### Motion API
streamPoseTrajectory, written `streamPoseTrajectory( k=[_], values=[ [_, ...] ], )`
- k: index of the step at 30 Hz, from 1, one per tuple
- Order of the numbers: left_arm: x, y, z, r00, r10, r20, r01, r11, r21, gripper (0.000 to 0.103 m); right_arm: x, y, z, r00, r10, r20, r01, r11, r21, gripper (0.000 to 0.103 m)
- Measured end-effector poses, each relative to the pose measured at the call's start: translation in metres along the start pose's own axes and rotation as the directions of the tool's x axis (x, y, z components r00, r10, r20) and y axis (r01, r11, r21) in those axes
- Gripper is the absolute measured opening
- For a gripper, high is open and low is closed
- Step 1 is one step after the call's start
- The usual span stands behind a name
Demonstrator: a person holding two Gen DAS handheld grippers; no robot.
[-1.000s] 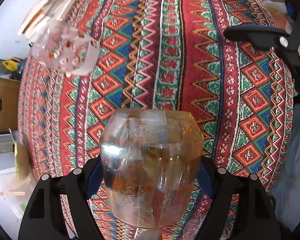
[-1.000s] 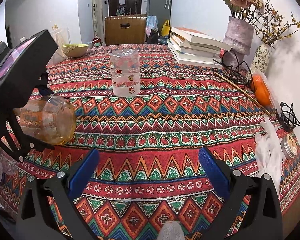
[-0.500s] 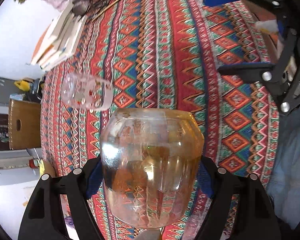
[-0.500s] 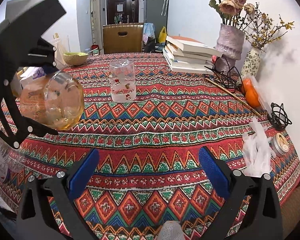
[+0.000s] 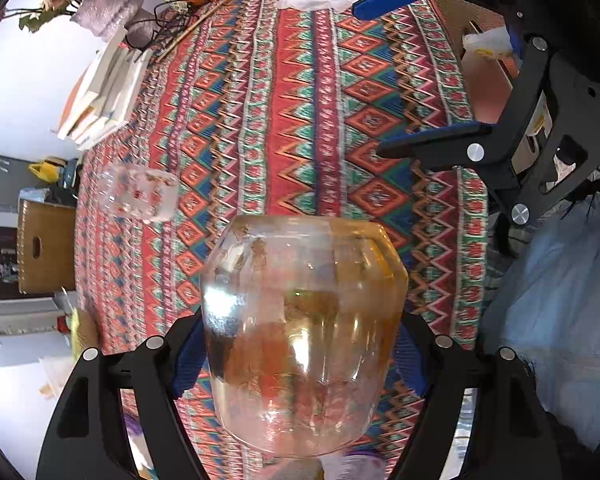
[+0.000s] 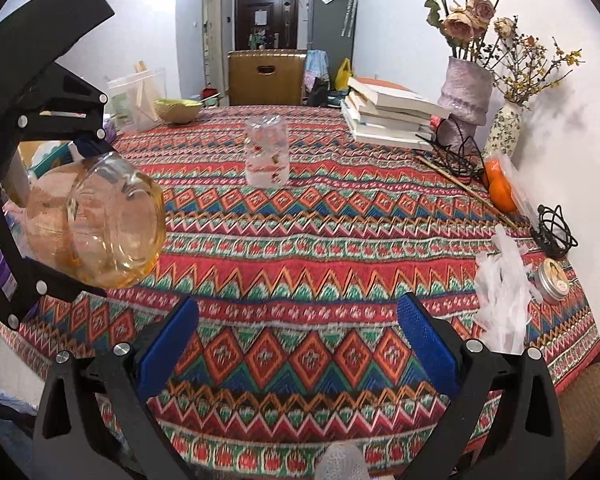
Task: Flip cup upright
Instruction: 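Lift the amber cup with the left gripper and carry it toward the right tool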
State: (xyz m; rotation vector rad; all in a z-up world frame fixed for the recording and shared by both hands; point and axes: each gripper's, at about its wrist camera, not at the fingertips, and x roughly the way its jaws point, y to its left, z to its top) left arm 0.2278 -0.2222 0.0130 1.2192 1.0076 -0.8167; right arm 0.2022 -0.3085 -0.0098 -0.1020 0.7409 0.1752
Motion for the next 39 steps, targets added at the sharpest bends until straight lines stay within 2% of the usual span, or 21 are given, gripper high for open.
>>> streamPoseTrajectory(
  k=[6,10,20,25,29,33,39],
  values=[
    [0.021,-0.019,-0.005,0.999,-0.005,-0.042,0.004,1.0,-0.021,0.076,-0.002,0.009,-0.019,0.999,0.026,-0.025,-0.028,0.998,-0.06,0.096],
    [0.037,-0.027,-0.007,0.998,0.002,-0.068,-0.002,1.0,-0.001,0.076,-0.001,0.014,-0.028,0.999,0.037,-0.037,-0.04,0.996,-0.083,0.096],
    [0.073,-0.028,-0.007,0.991,-0.004,-0.135,0.009,0.999,0.035,0.076,0.002,0.011,-0.038,0.998,0.04,-0.05,-0.043,0.996,-0.075,0.096],
    [0.076,-0.026,-0.01,0.991,-0.01,-0.132,0.016,0.999,0.04,0.076,0.005,0.009,-0.04,0.998,0.039,-0.057,-0.043,0.997,-0.066,0.096],
    [0.082,-0.031,-0.012,0.988,0.026,-0.155,-0.019,0.999,0.046,0.077,0.006,0.009,-0.041,0.997,0.045,-0.062,-0.048,0.997,-0.062,0.096],
    [0.081,-0.024,-0.011,0.989,-0.002,-0.149,0.002,1.0,-0.002,0.076,0.008,0.011,-0.043,0.996,0.048,-0.069,-0.052,0.997,-0.062,0.096],
    [0.079,-0.026,-0.014,0.99,0.001,-0.144,-0.001,1.0,-0.001,0.08,0.006,0.013,-0.044,0.997,0.047,-0.068,-0.051,0.997,-0.059,0.096]
  ],
)
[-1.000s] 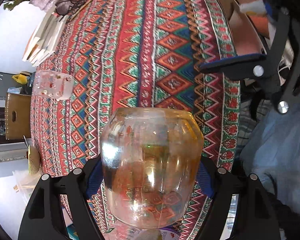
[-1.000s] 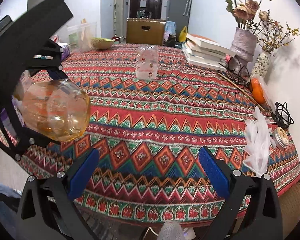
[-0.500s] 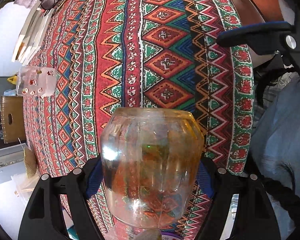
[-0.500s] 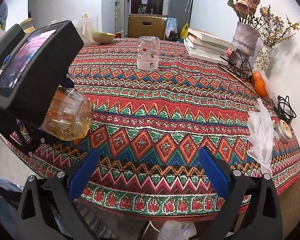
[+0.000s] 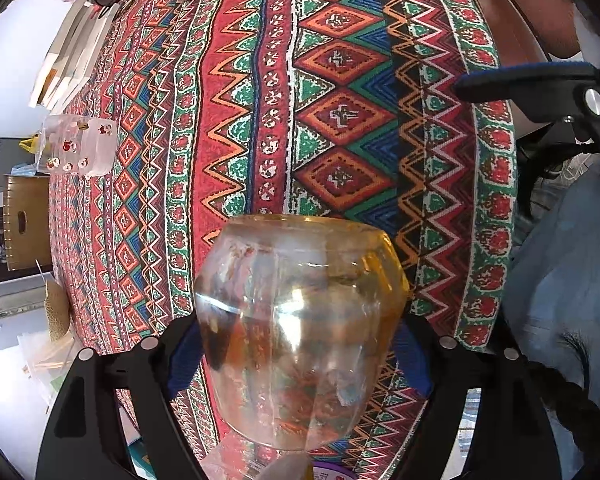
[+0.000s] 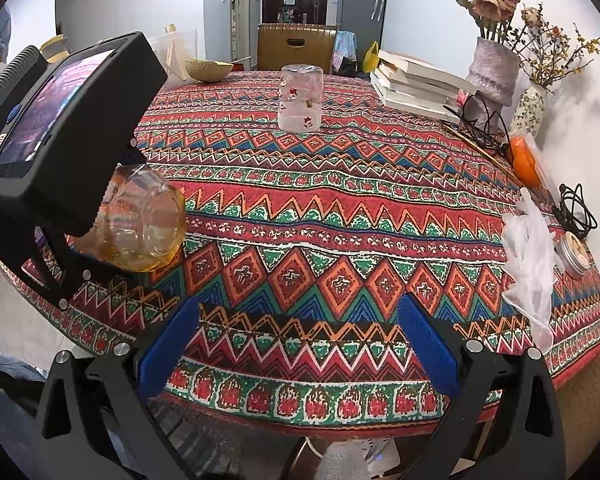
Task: Flip cup upright
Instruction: 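Lift the amber cup with the left gripper and carry it toward the right tool, then grasp the amber cup with the right gripper while the left gripper releases it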
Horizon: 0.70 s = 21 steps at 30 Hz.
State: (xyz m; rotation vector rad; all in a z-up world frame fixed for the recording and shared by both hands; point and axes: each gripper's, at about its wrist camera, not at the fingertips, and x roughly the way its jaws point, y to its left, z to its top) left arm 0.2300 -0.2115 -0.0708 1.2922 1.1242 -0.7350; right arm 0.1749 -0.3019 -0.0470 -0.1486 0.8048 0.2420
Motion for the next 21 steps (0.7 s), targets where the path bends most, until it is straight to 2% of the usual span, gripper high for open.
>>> streamPoseTrajectory(
  k=[2,13,21],
  values=[
    [-0.003,-0.001,0.001,1.0,0.006,0.005,-0.006,1.0,-0.01,0.085,-0.001,0.001,-0.001,1.0,0.0,0.001,0.0,1.0,0.002,0.096],
    [-0.019,-0.001,-0.004,0.998,0.045,0.035,-0.043,0.998,-0.05,0.091,-0.004,0.004,-0.003,1.0,0.002,0.005,-0.002,1.0,0.0,0.096],
    [-0.055,0.006,-0.028,0.989,0.066,0.13,-0.042,0.983,-0.18,0.094,-0.012,0.013,-0.001,1.0,0.009,0.016,-0.009,1.0,-0.027,0.096]
  ],
)
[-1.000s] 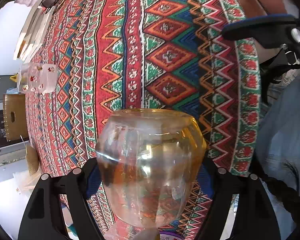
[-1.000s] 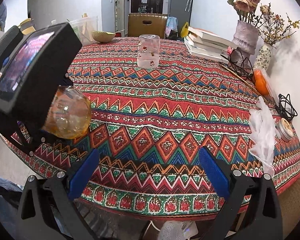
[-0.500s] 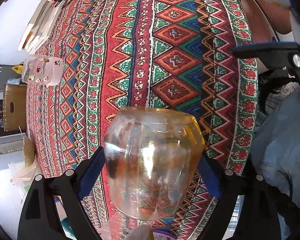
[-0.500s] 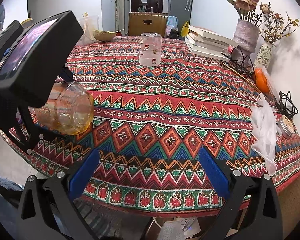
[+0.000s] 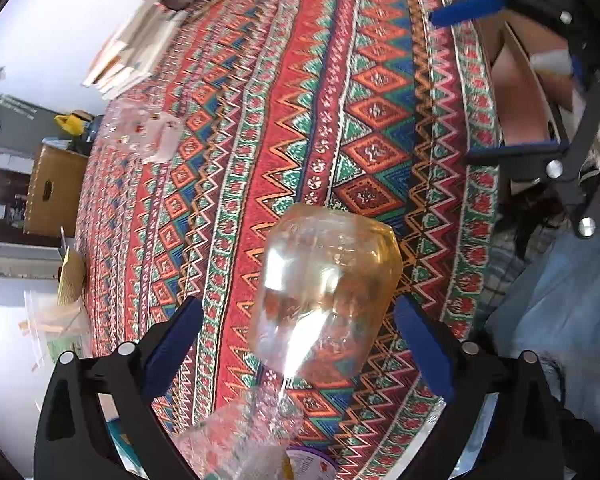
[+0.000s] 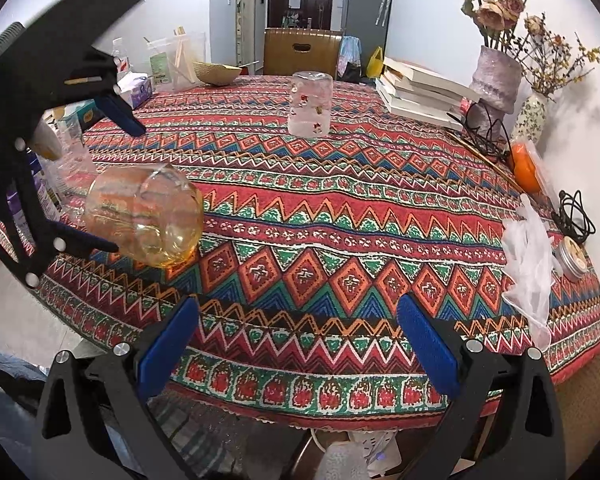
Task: Flip cup upright
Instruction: 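Grasp the amber cup with the right gripper while the left gripper releases it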
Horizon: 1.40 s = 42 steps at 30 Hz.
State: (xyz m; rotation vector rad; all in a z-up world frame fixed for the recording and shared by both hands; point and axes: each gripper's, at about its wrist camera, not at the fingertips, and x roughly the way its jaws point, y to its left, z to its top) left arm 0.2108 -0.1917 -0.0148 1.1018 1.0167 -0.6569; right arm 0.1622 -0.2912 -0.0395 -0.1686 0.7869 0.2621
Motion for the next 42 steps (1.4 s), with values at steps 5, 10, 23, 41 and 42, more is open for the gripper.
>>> streamPoseTrajectory(
  k=[5,10,23,41,42],
  values=[
    [-0.027,0.004,-0.019,0.997,0.008,0.076,0.001,0.993,-0.12,0.094,-0.001,0.012,0.002,1.0,0.014,-0.001,-0.015,0.999,-0.05,0.096],
    [-0.052,0.007,-0.045,0.983,0.038,0.181,0.008,0.969,-0.246,0.094,0.002,0.025,0.004,0.999,0.044,-0.024,-0.046,0.995,-0.092,0.096],
    [-0.087,-0.005,-0.136,0.867,0.276,0.414,0.1,0.719,-0.688,0.096,-0.01,0.068,0.025,0.999,0.044,-0.029,-0.051,0.937,-0.346,0.096],
    [-0.068,-0.025,-0.189,0.821,0.456,0.344,0.15,0.409,-0.9,0.096,0.014,0.135,0.049,0.988,-0.012,-0.153,-0.112,0.628,-0.77,0.096],
    [-0.067,-0.025,-0.191,0.824,0.458,0.335,0.143,0.404,-0.903,0.096,0.018,0.137,0.051,0.985,-0.022,-0.171,-0.124,0.599,-0.792,0.096]
  ],
)
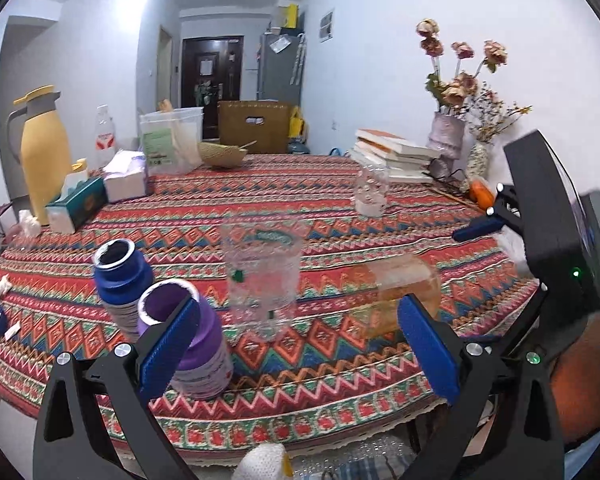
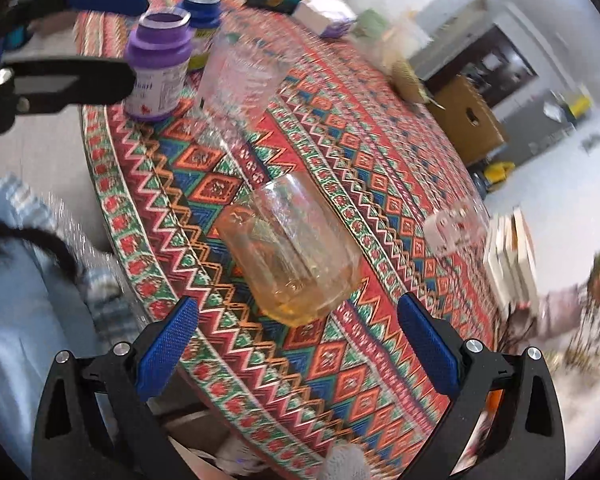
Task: Flip cup upright
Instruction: 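Grasp the amber cup with the right gripper while the left gripper releases it, then rotate the amber cup upright in the right gripper, opening facing up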
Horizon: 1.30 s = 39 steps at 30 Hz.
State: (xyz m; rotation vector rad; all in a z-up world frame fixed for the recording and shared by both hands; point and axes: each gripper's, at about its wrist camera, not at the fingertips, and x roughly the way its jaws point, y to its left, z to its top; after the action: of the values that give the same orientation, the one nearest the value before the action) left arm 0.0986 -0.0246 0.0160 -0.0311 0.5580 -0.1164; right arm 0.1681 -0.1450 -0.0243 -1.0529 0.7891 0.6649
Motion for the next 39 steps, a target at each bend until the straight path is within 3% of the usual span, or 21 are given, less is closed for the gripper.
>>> streamPoseTrajectory(
  k=[8,18,21,22,23,31,35,39],
  values=[
    [0.001,0.014,-0.007,0.999,0.052,-0.003,-0.052,0.998,-0.023,0.096,0.045,-0.002,0.031,0.989,0.051,-0.141,-0.081,0.973,-0.215,0.096],
    [0.006,0.028,-0.006,0.995,0.099,0.007,-0.099,0.994,-0.052,0.096,0.084,-0.01,0.044,0.96,0.127,-0.249,-0.177,0.966,-0.189,0.096],
    [0.01,0.029,-0.006,0.995,0.095,-0.001,-0.095,0.994,-0.052,0.096,0.089,-0.005,0.041,0.955,0.107,-0.276,-0.17,0.961,-0.217,0.095],
    [0.011,0.029,-0.006,0.995,0.096,-0.002,-0.096,0.994,-0.054,0.096,0.088,-0.005,0.042,0.957,0.102,-0.272,-0.165,0.962,-0.217,0.082],
    [0.011,0.029,-0.006,0.995,0.102,0.0,-0.102,0.993,-0.052,0.096,0.086,-0.004,0.043,0.959,0.092,-0.268,-0.153,0.965,-0.213,0.079],
    [0.01,0.031,-0.006,0.993,0.121,0.003,-0.12,0.991,-0.055,0.096,0.087,-0.009,0.048,0.949,0.12,-0.29,-0.16,0.98,-0.119,0.079],
    [0.008,0.032,-0.003,0.991,0.134,0.013,-0.133,0.989,-0.059,0.096,0.09,-0.02,0.051,0.932,0.165,-0.322,-0.165,0.986,0.028,0.079],
    [0.006,0.035,-0.002,0.99,0.14,0.018,-0.138,0.988,-0.072,0.096,0.094,-0.038,0.052,0.91,0.233,-0.343,-0.162,0.961,0.223,0.079]
  ],
)
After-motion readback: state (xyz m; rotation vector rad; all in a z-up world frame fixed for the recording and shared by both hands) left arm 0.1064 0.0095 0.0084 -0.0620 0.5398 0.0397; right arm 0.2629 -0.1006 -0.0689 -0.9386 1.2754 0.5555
